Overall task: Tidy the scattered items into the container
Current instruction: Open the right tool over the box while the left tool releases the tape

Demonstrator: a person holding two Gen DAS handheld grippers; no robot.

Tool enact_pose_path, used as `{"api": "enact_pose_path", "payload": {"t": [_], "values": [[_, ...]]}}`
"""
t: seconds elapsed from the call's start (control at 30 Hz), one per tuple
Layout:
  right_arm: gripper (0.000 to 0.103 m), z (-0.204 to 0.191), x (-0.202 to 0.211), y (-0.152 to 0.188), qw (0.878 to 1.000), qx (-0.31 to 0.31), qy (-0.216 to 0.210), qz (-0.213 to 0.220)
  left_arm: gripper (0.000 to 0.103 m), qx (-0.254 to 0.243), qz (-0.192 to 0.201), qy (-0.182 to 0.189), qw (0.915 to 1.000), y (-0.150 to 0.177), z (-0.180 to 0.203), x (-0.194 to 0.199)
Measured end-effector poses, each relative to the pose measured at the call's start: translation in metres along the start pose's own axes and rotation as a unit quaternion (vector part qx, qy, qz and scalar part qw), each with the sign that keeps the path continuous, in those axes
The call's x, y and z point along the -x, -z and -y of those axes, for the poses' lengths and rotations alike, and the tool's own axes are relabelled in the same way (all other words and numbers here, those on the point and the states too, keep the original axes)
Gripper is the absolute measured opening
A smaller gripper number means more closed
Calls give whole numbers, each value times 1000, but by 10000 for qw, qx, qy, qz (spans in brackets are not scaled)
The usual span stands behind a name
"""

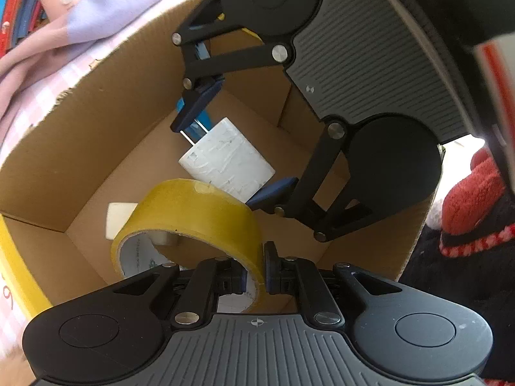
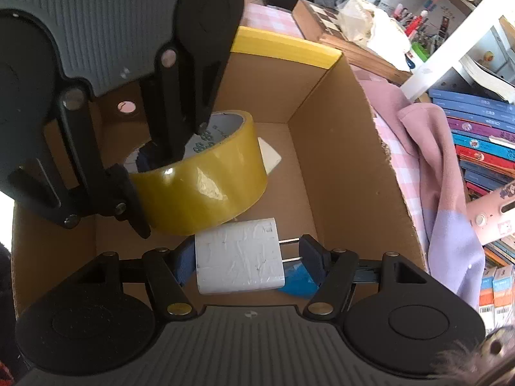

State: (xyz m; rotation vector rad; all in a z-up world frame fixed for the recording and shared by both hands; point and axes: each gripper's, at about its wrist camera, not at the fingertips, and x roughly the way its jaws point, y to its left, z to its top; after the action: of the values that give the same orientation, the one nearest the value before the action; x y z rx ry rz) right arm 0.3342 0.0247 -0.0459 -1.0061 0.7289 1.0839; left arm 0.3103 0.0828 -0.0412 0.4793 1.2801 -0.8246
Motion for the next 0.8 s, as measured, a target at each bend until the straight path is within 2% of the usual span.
{"api": "enact_pose_path", "payload": {"t": [0.1,0.2,0.27,0.33,0.37,0.53,0.6,0.63,0.7,0.8], "values": [[64,-1,0,0,10000,9,-30,-22,12,-3,-17,-12,10000,2,1,-1],[64,-1,0,0,10000,0,-15,-32,20,-37,-70,-152,9999,5,4,-1],[64,-1,0,0,10000,-17,16,-38,42,5,-30,-399,9992,7,6,1],[77,1,2,0,9999,-110,56,1,54,7,28,-728,9973,9,10,6],[78,2,4,1,9998,-155,127,33,57,-14,60,-829,9965,11,12,8],[78,12,23,6,9972,-655,232,266,58,-41,387,-1107,9931,20,25,29],[78,16,34,7,9946,-889,310,426,64,-15,621,-1180,9911,23,31,38],[78,17,40,8,9931,-995,369,499,68,-32,758,-1271,9890,24,34,43],[78,17,52,9,9892,-1188,536,665,68,-55,1038,-1421,9844,23,49,52],[78,14,72,10,9818,-1448,808,927,68,53,1503,-1601,9756,22,54,67]]}}
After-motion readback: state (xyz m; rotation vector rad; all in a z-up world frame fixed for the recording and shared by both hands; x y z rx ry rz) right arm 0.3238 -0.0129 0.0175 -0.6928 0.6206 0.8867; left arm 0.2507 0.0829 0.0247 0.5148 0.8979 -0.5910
